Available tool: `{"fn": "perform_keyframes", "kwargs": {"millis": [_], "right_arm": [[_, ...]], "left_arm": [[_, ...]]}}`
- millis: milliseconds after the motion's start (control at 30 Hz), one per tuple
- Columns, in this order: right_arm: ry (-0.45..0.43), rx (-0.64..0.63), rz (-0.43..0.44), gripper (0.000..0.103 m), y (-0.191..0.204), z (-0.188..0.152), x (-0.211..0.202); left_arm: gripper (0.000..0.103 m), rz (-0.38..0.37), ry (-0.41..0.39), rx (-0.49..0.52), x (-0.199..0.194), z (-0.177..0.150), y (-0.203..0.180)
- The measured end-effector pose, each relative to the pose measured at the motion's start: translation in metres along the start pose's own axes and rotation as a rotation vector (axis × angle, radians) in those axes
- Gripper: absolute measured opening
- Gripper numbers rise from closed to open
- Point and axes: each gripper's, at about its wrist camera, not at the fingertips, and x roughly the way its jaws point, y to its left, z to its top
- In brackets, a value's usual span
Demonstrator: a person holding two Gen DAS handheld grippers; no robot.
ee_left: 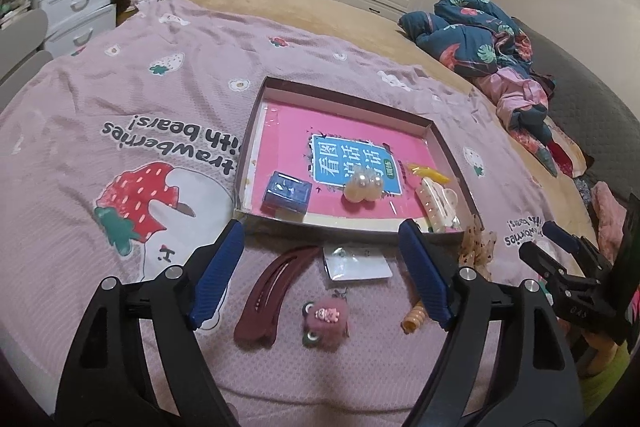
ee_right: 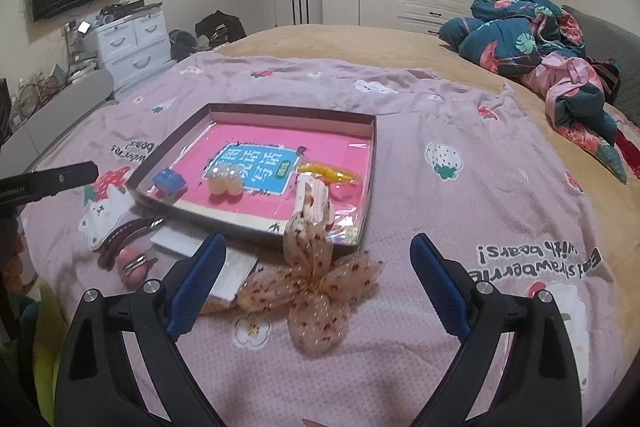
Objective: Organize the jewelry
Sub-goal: 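Withdraw both open grippers from the tray, then move the left gripper to the pink pom-pom clip while the right approaches the polka-dot bow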
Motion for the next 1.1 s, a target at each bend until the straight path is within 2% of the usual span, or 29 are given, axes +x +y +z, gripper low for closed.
{"fn": "perform_keyframes", "kwargs": {"millis": [667, 1100], "right_arm": [[0.039, -0.009, 0.016, 0.093, 0.016, -0.028, -0.006], [0.07, 0.013, 0.017, 0.093, 0.009, -0.048, 0.0]], "left_arm": [[0.073, 0.015, 0.035, 0.055, -0.009, -0.031, -0.009], [0.073, 0.033, 0.101, 0.095, -0.001, -0.061, -0.013]]}}
